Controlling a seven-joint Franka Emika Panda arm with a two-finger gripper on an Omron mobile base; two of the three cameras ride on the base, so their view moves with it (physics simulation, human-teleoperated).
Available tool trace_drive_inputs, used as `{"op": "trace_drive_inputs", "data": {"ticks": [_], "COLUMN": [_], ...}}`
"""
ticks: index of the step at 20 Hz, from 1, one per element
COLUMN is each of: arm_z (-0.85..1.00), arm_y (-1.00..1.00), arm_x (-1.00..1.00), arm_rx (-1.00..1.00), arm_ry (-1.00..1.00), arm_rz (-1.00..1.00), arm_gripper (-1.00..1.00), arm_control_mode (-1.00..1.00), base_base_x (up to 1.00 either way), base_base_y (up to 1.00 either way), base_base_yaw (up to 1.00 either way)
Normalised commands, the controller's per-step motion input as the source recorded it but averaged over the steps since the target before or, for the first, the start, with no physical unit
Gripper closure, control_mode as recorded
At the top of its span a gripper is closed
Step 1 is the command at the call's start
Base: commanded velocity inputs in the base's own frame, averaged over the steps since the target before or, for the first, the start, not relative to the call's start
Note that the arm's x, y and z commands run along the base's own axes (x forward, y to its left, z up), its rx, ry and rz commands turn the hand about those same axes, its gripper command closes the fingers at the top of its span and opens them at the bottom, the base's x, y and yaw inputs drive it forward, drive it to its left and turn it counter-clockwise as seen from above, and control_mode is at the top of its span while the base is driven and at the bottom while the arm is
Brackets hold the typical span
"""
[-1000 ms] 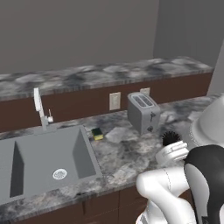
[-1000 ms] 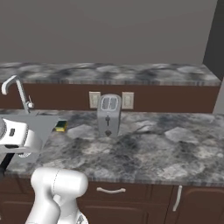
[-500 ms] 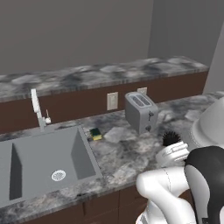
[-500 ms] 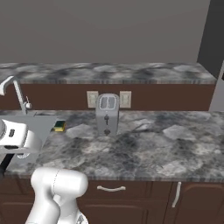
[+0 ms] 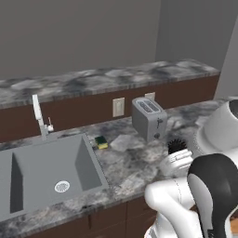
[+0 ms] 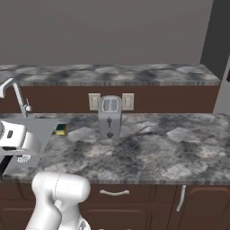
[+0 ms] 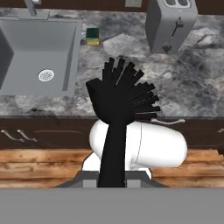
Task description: Locate and retrieve the dish brush and sponge from the cabinet. Place them next to the sink.
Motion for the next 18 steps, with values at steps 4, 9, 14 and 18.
{"op": "trace_drive_inputs", "data": {"ticks": [4, 9, 14, 18], "arm_z": [-0.14, -0.32, -0.59, -0.38], "arm_y": [0.55, 0.2, 0.02, 0.0], "arm_x": [0.47, 0.81, 0.84, 0.41], "arm_rx": [0.0, 0.0, 0.0, -0.1], "arm_ry": [0.04, 0.15, 0.22, 0.06], "arm_rz": [-0.01, 0.0, 0.0, 0.0], "arm_gripper": [1.0, 1.0, 1.0, 1.0], "arm_control_mode": [-1.0, -1.0, -1.0, -1.0], "base_base_x": [0.0, 0.0, 0.0, 0.0], "base_base_y": [0.0, 0.0, 0.0, 0.0], "base_base_yaw": [0.0, 0.0, 0.0, 0.0]}}
